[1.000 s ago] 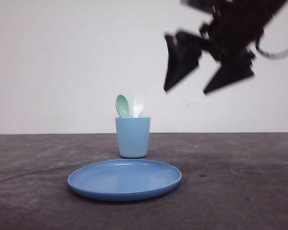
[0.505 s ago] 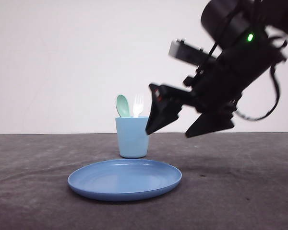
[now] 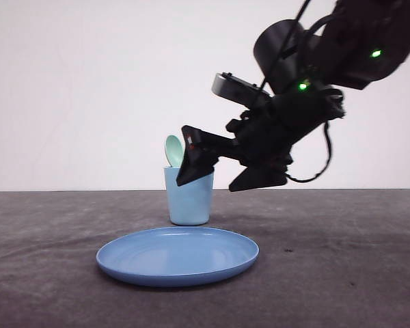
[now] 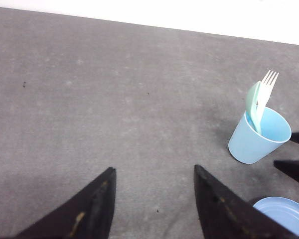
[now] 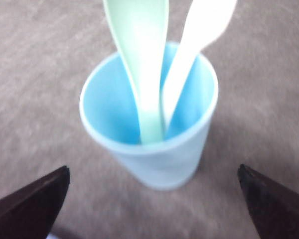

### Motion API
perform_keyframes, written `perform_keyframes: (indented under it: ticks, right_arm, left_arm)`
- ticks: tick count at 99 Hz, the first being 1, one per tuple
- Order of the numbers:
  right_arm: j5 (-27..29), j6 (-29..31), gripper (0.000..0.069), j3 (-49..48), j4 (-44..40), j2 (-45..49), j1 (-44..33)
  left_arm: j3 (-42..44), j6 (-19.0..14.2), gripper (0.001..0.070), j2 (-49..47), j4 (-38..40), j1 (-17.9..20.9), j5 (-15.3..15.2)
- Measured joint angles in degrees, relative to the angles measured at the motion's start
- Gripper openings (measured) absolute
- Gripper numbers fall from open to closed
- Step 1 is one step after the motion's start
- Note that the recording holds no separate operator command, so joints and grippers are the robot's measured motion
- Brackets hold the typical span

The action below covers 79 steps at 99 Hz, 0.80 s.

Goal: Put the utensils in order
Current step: 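Move the right gripper down to the cup rim and grasp the cup, then lift the cup with the right gripper and carry it over the plate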

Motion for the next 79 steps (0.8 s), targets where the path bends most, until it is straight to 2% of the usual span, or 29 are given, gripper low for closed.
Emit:
perform_keyframes:
  ticks: [30,58,63,74,79]
  right_arm:
    - [-2.27,-0.02,0.0681,11.17,-4.55,7.72,0.0]
    - [-2.27,-0.02,0.0678,13.07,-4.85,9.53,0.0]
    - [-2.27,-0.02,0.0652,13.09,-4.85,9.53,0.0]
    - [-2.25,-0.2,0.0535,13.09,-4.85,9.53,0.0]
    - [-2.19,-0.44,0.0502,13.09,-4.83,9.53,0.0]
  left_arm:
    - [0.0,0.0,0.0295,0.0,0.0,0.0,0.02]
    - [0.0,0.0,0.0295,0.02,0.0,0.0,0.0]
    - [0.0,0.0,0.0295,0.02,0.02,0.0,0.02]
    - [0.0,0.0,0.0295,0.02,0.0,0.0,0.02]
    - [0.0,0.0,0.0295,0.02,0.0,0.0,0.02]
